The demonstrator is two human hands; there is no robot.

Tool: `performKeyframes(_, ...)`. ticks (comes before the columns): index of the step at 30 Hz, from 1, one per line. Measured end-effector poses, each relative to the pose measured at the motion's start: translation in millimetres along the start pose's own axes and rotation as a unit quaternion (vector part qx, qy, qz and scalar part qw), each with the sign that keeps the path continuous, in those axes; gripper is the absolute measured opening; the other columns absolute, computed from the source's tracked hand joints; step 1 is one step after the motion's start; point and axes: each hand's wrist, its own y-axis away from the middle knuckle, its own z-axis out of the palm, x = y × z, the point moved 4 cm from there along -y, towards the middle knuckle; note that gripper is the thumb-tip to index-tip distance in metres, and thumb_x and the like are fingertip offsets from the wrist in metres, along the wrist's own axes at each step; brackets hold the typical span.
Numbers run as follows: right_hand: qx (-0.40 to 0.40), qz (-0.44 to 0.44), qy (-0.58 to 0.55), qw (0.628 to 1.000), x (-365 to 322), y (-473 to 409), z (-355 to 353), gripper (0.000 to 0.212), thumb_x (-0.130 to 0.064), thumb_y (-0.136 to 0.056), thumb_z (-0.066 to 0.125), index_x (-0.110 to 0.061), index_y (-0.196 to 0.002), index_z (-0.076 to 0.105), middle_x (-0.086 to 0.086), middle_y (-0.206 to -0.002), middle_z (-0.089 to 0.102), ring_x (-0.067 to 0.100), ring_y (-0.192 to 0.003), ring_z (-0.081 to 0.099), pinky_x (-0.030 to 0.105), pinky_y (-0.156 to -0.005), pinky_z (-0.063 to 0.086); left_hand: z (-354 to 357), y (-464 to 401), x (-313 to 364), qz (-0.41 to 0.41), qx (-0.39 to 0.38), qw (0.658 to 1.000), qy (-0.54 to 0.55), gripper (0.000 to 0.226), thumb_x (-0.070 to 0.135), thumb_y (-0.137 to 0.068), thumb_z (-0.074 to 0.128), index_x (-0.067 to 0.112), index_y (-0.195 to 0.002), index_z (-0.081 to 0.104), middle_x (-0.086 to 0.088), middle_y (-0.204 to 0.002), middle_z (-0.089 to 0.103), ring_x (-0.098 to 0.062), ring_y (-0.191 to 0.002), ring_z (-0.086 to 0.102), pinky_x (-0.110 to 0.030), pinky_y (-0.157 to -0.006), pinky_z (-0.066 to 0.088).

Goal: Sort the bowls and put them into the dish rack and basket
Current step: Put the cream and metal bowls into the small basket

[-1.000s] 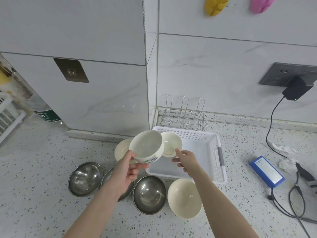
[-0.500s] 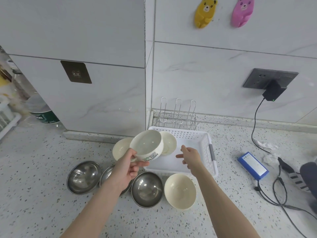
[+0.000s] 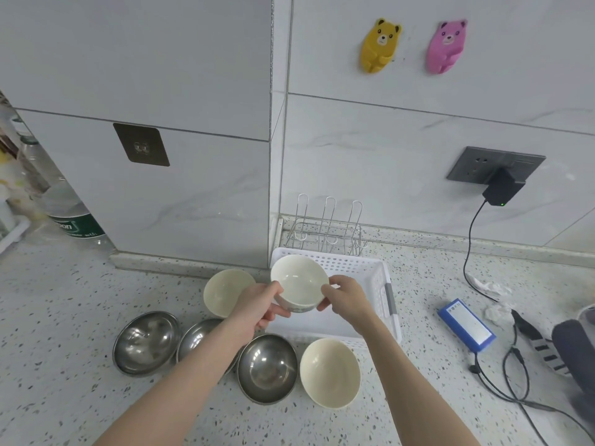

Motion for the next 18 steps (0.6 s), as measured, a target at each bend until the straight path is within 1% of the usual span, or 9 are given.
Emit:
performKeyframes(2,0.009,-0.002,0.031,0.999,0,-6,-2,0.018,-0.018,-0.083,0.051,-0.015,-0.09,0.067,0.002,-0.058,0.072,0.008,-0.052,0.049,0.026,-0.057,0.043,3,-5,-1,0.006,-0.001,1.0,-0.006,0.019,0.023,-0.087,0.055,0.01,-0.1,0.062,-0.019,-0.074,0.076,-0.012,-0.039,0.038,-0.02,-0.039,0.022)
performKeyframes(5,0.024,-0.005,0.05,0.998,0,-15,-4,0.019,-0.018,-0.084,0.051,-0.015,-0.096,0.066,0.001,-0.059,0.072,0.005,-0.052,0.05,0.021,-0.052,0.04,7,-17,-1,0.027,0.002,0.999,-0.037,0.021,0.029,-0.086,0.056,0.017,-0.103,0.06,-0.01,-0.073,0.077,-0.012,-0.036,0.043,-0.018,-0.036,0.022)
performKeyframes(7,0.037,-0.006,0.059,0.998,0,-21,-3,0.02,-0.017,-0.085,0.051,-0.014,-0.099,0.065,0.002,-0.061,0.072,0.007,-0.054,0.052,0.019,-0.048,0.037,7,-27,1,0.055,0.029,0.996,-0.062,0.028,0.035,-0.087,0.058,0.021,-0.11,0.055,-0.003,-0.08,0.077,-0.011,-0.041,0.058,-0.02,-0.037,0.03)
performKeyframes(9,0.046,-0.006,0.078,0.996,0,-29,-2,0.02,-0.016,-0.086,0.05,-0.013,-0.099,0.064,0.002,-0.064,0.073,0.006,-0.055,0.053,0.018,-0.046,0.036,5,-37,4,0.103,0.071,0.988,-0.095,0.036,0.037,-0.087,0.062,0.021,-0.118,0.054,0.0,-0.093,0.073,-0.009,-0.064,0.072,-0.025,-0.048,0.047)
performKeyframes(10,0.048,-0.006,0.089,0.995,0,-33,-1,0.02,-0.016,-0.086,0.05,-0.012,-0.099,0.064,0.003,-0.066,0.073,0.006,-0.056,0.054,0.02,-0.047,0.037,3,-41,5,0.122,0.096,0.981,-0.115,0.038,0.037,-0.086,0.064,0.021,-0.119,0.055,0.001,-0.095,0.073,-0.01,-0.073,0.074,-0.03,-0.06,0.055)
performKeyframes(12,0.053,-0.008,0.106,0.993,0,-39,2,0.021,-0.015,-0.087,0.05,-0.008,-0.099,0.064,0.006,-0.07,0.073,0.01,-0.061,0.057,0.024,-0.051,0.041,0,-48,7,0.141,0.129,0.969,-0.156,0.04,0.037,-0.085,0.066,0.022,-0.121,0.058,0.002,-0.094,0.075,-0.015,-0.085,0.073,-0.04,-0.083,0.057)
performKeyframes(13,0.056,-0.008,0.111,0.992,1,-43,3,0.021,-0.015,-0.087,0.05,-0.006,-0.099,0.065,0.008,-0.072,0.074,0.015,-0.066,0.061,0.026,-0.055,0.044,0,-52,9,0.145,0.134,0.965,-0.173,0.04,0.036,-0.085,0.067,0.022,-0.122,0.059,0.003,-0.092,0.075,-0.016,-0.087,0.072,-0.042,-0.086,0.056)
performKeyframes(15,0.059,-0.003,0.114,0.992,4,-48,6,0.022,-0.016,-0.086,0.05,-0.005,-0.099,0.064,0.011,-0.079,0.074,0.026,-0.079,0.065,0.033,-0.067,0.051,1,-58,11,0.148,0.138,0.958,-0.203,0.039,0.034,-0.085,0.067,0.022,-0.121,0.06,0.003,-0.09,0.075,-0.017,-0.086,0.072,-0.041,-0.085,0.056)
performKeyframes(18,0.057,0.003,0.126,0.99,9,-56,9,0.023,-0.018,-0.087,0.051,-0.004,-0.099,0.065,0.015,-0.086,0.072,0.033,-0.085,0.066,0.039,-0.074,0.055,4,-66,14,0.139,0.137,0.947,-0.254,0.038,0.034,-0.086,0.066,0.023,-0.122,0.061,0.0,-0.101,0.075,-0.019,-0.093,0.07,-0.038,-0.083,0.056)
